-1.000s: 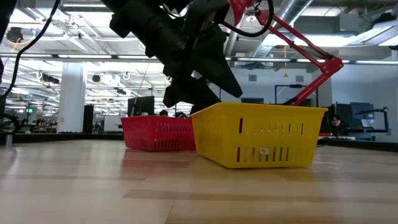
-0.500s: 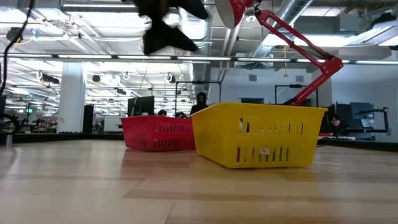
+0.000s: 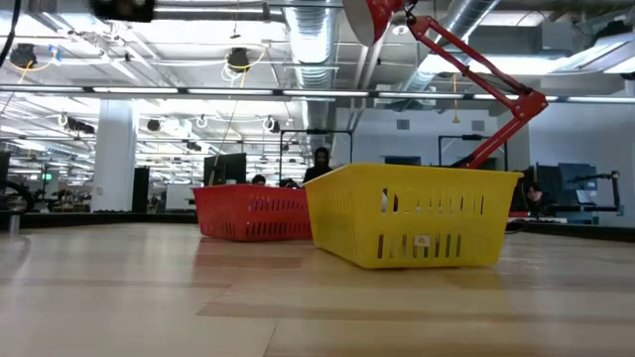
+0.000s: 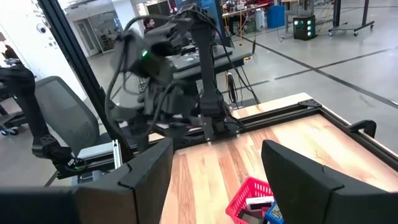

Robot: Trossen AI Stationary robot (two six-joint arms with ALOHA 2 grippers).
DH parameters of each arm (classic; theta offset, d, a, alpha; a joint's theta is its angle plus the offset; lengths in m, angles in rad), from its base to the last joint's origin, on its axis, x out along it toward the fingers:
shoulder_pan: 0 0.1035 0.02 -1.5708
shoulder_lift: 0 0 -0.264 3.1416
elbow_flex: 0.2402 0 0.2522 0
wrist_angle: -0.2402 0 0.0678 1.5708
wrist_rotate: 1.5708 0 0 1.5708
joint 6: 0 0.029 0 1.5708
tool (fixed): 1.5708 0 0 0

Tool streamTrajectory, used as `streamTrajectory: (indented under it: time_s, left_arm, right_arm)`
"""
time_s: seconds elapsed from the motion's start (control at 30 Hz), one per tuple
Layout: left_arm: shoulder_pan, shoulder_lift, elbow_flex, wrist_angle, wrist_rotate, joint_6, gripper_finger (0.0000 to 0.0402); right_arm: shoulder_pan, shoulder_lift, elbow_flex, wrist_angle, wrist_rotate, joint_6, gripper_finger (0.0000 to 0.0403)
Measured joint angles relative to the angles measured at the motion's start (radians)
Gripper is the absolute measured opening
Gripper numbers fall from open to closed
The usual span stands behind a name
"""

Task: Pick & Place Office items
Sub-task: Put the pink charger adapter into the yellow basket

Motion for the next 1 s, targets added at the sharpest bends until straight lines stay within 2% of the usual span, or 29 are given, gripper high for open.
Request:
streamTrajectory:
  time_s: [0.17,0.3,0.5,0.67,0.8,1.0]
  left_arm:
    - [-0.076,0.074,0.0,-0.074,0.024,-0.225,0.0214]
    - [-0.124,0.169,0.0,-0.088,0.05,-0.344,0.021]
    - [-0.18,0.322,0.0,-0.057,0.154,-0.506,0.021]
    - [-0.225,0.39,0.0,0.024,0.163,-0.638,0.0209]
    - [-0.251,0.404,0.0,0.028,0.143,-0.729,0.0209]
    - [-0.264,0.448,0.0,0.033,0.116,-0.757,0.0209]
  right_arm:
    - [0.001,0.0,0.0,0.0,0.0,0.0,0.024]
    - [0.001,0.0,0.0,-0.001,-0.001,-0.006,0.024]
    - [0.001,0.0,0.0,-0.013,-0.001,-0.01,0.024]
    - [0.001,0.0,0.0,-0.052,-0.002,-0.012,0.024]
    - [0.001,0.0,0.0,-0.063,-0.006,-0.012,0.024]
    - [0.0,0.0,0.0,-0.064,-0.024,-0.01,0.024]
